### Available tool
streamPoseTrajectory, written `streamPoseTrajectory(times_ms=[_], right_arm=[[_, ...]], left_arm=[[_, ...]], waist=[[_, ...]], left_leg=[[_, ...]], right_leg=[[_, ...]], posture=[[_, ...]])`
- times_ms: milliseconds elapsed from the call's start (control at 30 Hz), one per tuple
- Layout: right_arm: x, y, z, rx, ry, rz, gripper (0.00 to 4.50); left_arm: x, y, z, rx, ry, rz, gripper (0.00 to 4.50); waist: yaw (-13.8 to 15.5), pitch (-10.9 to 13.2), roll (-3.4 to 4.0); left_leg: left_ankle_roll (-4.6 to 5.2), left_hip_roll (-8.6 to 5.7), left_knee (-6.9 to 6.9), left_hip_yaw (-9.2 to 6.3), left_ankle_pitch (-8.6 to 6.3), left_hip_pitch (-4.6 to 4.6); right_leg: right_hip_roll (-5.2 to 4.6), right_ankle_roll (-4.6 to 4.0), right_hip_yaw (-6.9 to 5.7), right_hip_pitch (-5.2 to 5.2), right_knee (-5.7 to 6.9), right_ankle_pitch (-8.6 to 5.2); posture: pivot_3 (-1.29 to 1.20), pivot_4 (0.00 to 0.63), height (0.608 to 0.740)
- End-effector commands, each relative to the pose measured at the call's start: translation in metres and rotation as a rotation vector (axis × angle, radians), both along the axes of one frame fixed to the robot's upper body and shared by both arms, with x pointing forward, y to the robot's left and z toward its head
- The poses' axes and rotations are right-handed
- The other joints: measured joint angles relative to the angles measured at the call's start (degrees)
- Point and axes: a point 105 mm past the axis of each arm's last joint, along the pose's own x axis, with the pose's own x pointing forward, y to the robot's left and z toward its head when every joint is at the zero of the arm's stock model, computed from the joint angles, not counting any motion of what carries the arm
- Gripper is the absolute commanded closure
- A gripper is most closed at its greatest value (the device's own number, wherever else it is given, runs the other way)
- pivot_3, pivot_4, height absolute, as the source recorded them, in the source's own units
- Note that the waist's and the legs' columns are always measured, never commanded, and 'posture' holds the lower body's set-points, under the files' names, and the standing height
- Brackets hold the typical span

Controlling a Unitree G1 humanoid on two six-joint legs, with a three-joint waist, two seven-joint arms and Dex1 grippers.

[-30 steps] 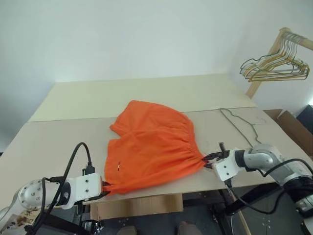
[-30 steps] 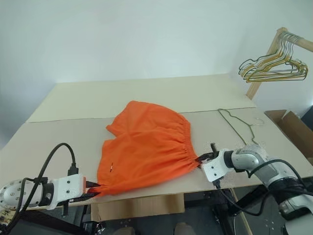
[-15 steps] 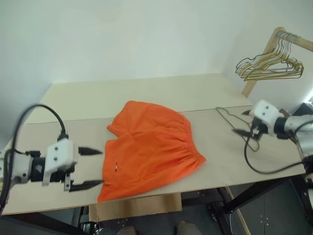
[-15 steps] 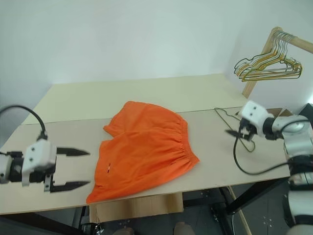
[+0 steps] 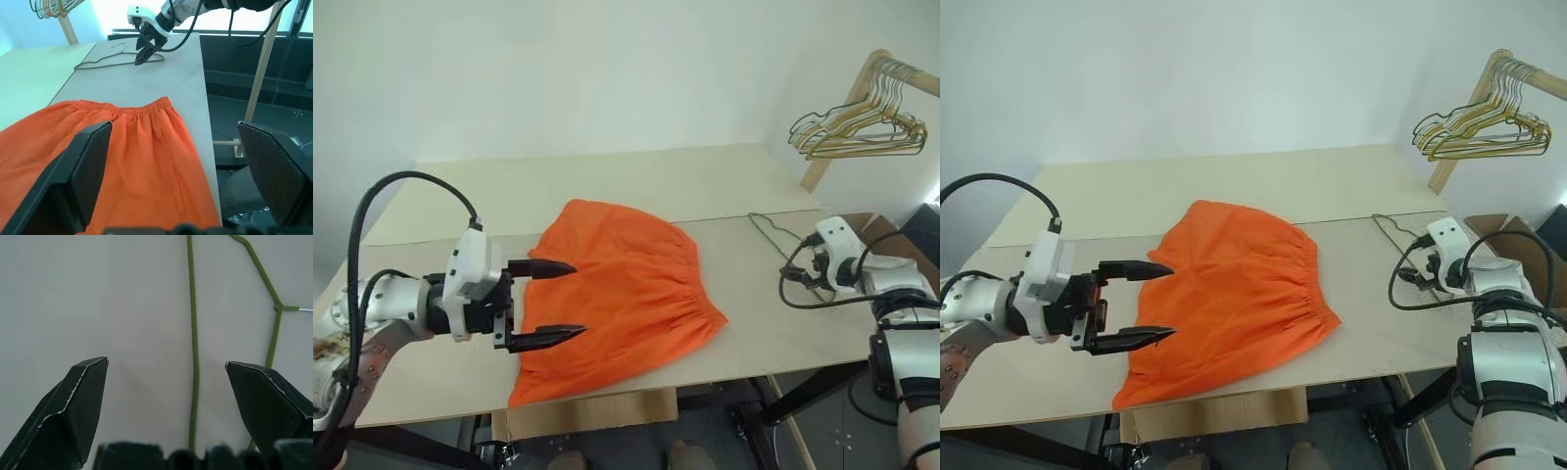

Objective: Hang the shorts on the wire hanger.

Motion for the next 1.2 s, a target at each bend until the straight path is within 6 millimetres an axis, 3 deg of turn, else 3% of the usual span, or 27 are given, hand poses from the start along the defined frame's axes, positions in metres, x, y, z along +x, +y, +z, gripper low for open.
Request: streamPoseTrajectory(times_ms=[33, 433, 800, 1167, 1200], right_arm=[[0.004, -0.002, 0.008, -0.024, -0.024, -0.01, 0.05], [-0.006, -0.006, 0.0, 0.141, 0.027, -0.111, 0.05], [-0.015, -0.001, -0.02, 0.135, 0.14, -0.11, 0.05], [-0.018, -0.005, -0.015, 0.169, 0.152, -0.147, 0.05], [-0.02, -0.006, -0.018, 0.152, 0.169, -0.142, 0.23]], left_arm=[[-0.002, -0.006, 0.008, -0.041, -0.035, -0.013, 0.05], [-0.001, -0.006, -0.003, 0.005, -0.035, -0.012, 0.05], [-0.001, -0.004, -0.006, 0.031, -0.036, -0.017, 0.05], [0.001, -0.002, -0.011, 0.047, -0.048, -0.002, 0.05], [0.001, -0.002, -0.012, 0.049, -0.049, -0.003, 0.01]], waist=[[0.02, 0.0, 0.0], [0.15, 0.0, 0.0], [0.22, 0.0, 0.0], [0.31, 0.0, 0.0], [0.31, 0.0, -0.01]], left_leg=[[0.0, -0.01, 0.0, 0.0, 0.0, 0.01], [-0.02, -0.02, 0.01, 0.02, 0.01, 0.04], [-0.02, -0.02, 0.01, 0.02, 0.01, 0.04], [-0.01, -0.01, 0.01, 0.02, 0.01, 0.07], [-0.02, -0.01, 0.01, 0.02, 0.01, 0.07]], right_leg=[[0.0, 0.01, 0.01, 0.01, 0.01, 0.0], [0.03, 0.05, 0.05, 0.04, -0.02, 0.02], [0.03, 0.06, 0.06, 0.04, -0.02, 0.02], [0.04, 0.06, 0.06, 0.08, -0.04, 0.02], [0.04, 0.06, 0.06, 0.08, -0.04, 0.02]], posture=[[0.0, 0.0, 0.74], [0.01, 0.0, 0.74], [0.02, 0.0, 0.74], [0.01, 0.0, 0.74], [0.01, 0.0, 0.74]])
